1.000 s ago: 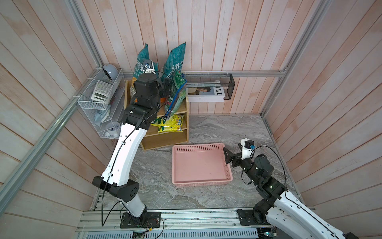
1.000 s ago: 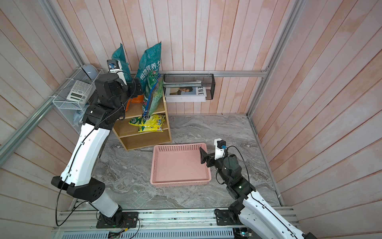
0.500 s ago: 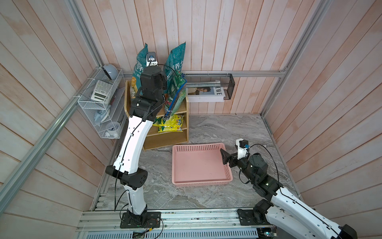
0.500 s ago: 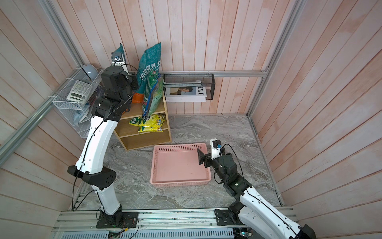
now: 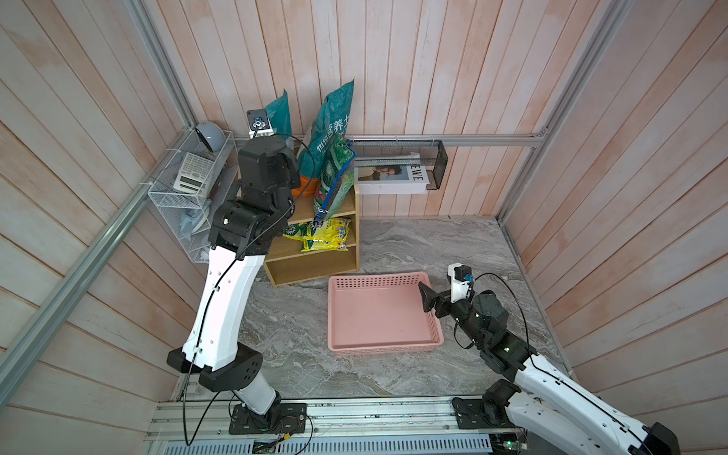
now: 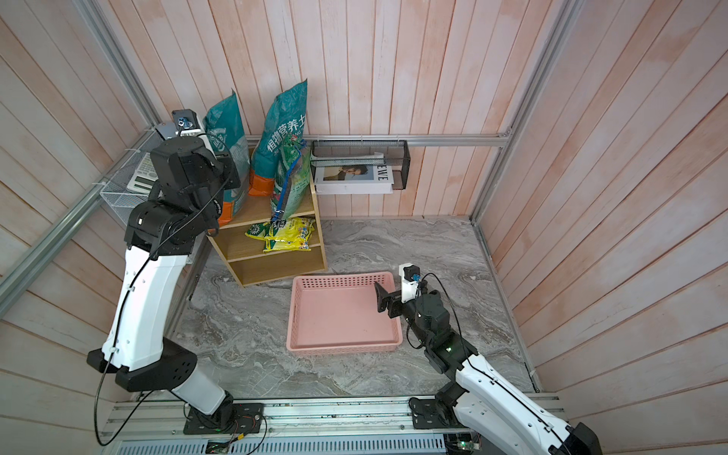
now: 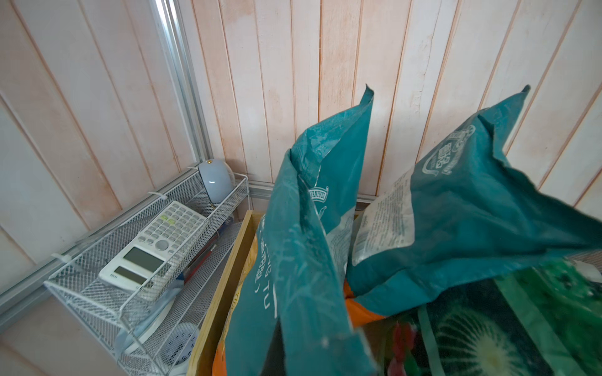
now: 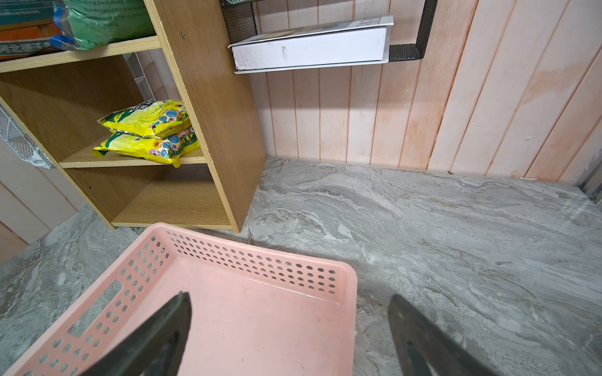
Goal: Take down the fertilizer bag from the shelf
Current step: Pick up the fertilizer bag from the shelf, then place the fertilizer bag in the storage box.
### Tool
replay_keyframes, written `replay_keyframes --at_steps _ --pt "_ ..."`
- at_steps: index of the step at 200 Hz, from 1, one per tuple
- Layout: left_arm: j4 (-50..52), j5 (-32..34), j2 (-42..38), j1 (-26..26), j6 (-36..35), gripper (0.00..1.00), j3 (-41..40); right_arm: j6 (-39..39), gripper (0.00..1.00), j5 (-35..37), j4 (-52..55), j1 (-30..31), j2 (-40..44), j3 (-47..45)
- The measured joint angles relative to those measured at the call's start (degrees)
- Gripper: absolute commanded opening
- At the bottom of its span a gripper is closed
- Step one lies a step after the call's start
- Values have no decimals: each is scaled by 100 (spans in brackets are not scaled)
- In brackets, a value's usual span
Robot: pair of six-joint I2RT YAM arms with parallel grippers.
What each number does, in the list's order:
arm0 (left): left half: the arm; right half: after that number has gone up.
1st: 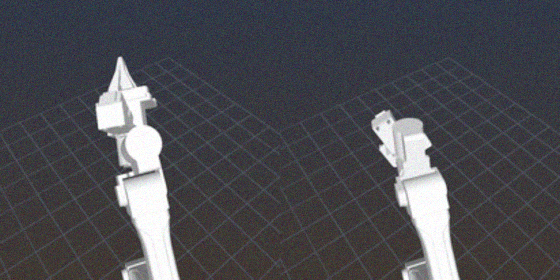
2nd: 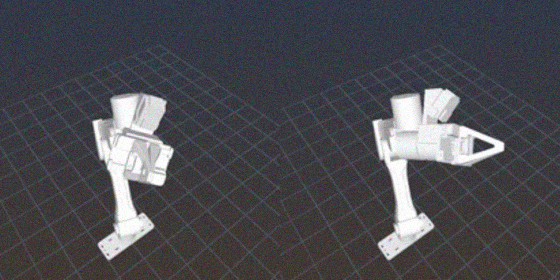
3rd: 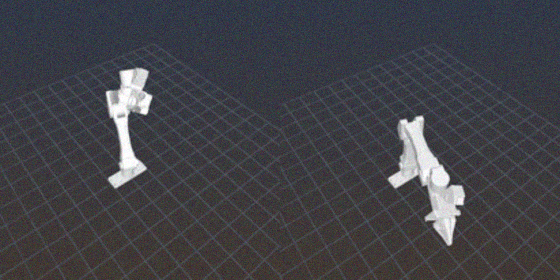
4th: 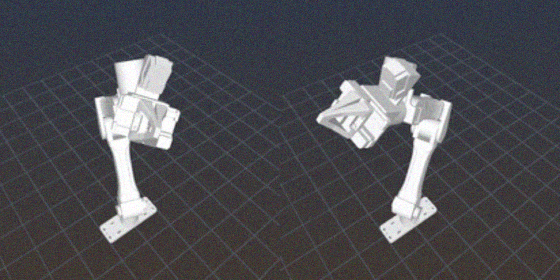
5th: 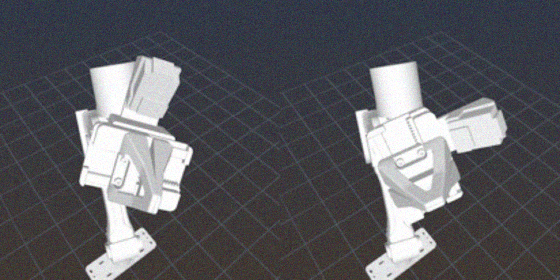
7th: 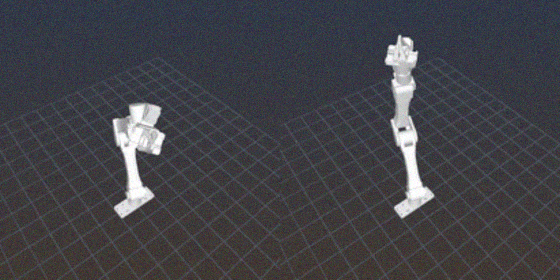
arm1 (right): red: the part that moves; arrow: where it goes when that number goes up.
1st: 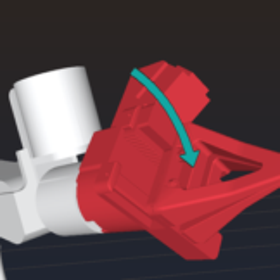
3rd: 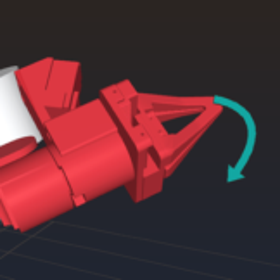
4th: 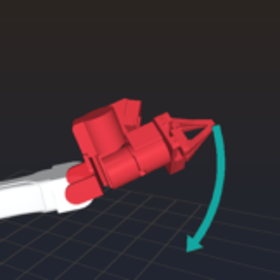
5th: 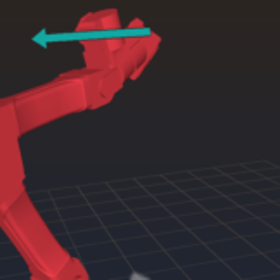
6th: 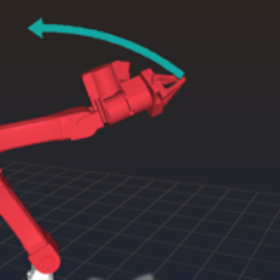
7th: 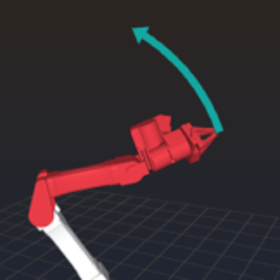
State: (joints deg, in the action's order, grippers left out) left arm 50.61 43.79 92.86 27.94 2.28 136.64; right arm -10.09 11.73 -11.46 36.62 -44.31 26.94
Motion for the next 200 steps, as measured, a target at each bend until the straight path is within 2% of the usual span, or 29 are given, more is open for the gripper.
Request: replay_keyframes --at_steps 26,43,58,79,101,126,156,200 --pt "42 1211 -374 1263 -269 0 -306 -44 98 146 66 0 -140 46" --pt "-426 2153 -612 2264 -739 0 -673 -72 98 192 122 0 -227 83" --pt "-1510 2988 -859 3088 -1587 0 -1235 -96 98 216 153 0 -262 103" --pt "-3740 3884 -960 3967 -3233 0 -1910 -155 98 315 203 0 -260 129" --pt "-5357 4395 -680 4413 -4345 0 -1993 -267 98 560 273 0 -210 131" --pt "-6778 4579 -575 4903 -5248 0 -2463 -435 98 927 417 0 -57 131" --pt "-7755 4581 -380 5392 -5757 0 -2990 -560 98 1327 562 0 190 131" --pt "-9049 4579 317 5495 -6454 0 -3458 -710 98 1639 726 0 476 131"
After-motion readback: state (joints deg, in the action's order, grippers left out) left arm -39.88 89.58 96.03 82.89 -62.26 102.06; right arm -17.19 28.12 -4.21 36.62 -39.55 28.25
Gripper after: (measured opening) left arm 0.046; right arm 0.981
